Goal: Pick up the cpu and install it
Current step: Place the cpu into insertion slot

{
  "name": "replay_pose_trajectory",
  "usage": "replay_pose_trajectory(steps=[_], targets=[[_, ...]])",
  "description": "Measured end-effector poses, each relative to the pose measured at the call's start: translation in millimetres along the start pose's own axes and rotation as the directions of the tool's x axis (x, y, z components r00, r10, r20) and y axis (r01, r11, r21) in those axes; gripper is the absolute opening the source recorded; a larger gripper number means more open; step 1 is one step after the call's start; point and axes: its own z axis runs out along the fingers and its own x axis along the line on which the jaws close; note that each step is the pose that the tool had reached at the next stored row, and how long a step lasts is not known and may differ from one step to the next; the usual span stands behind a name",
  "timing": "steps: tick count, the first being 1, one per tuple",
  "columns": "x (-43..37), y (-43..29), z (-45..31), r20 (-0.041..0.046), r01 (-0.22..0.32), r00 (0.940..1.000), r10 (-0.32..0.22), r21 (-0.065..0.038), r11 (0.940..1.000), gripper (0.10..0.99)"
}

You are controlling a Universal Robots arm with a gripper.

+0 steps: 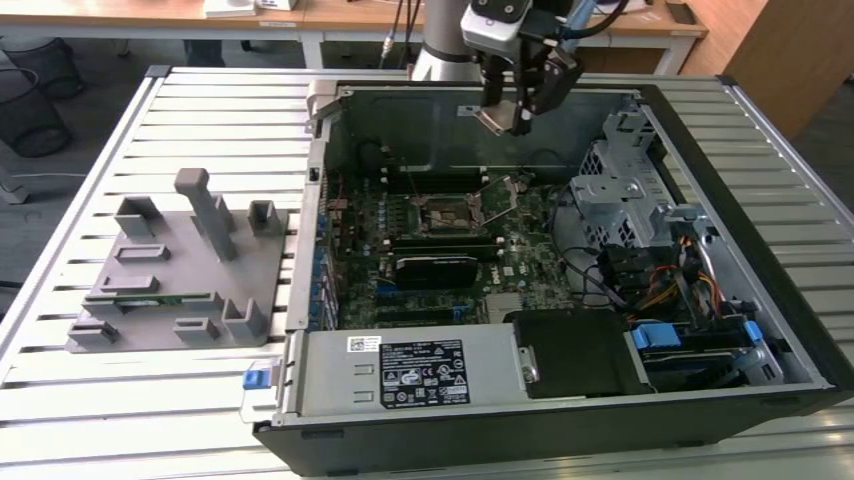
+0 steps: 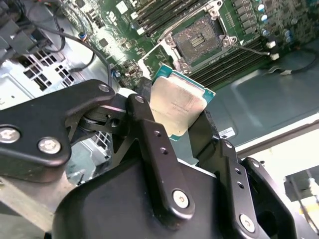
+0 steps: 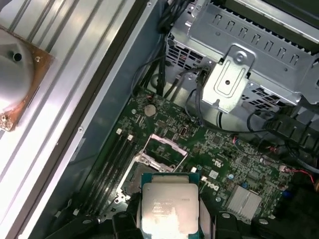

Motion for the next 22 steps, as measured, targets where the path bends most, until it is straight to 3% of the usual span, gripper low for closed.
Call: replay_pose_trajectory(steps=[5,11,17,22], targets=[[0.0,-0.1,0.5,0.0029,-0.069,0.9976,0.069,-0.001,0.9976,0.541],[0.1,-0.2,1.0,0.0064,-0.150,0.9886,0.150,-0.002,0.9887,0.541],[0.1,-0.3,1.4,0.0096,-0.229,0.9734,0.229,-0.003,0.9735,0.541],[0.1,-0.4,1.7,0.0122,-0.291,0.9565,0.291,-0.005,0.9566,0.541]])
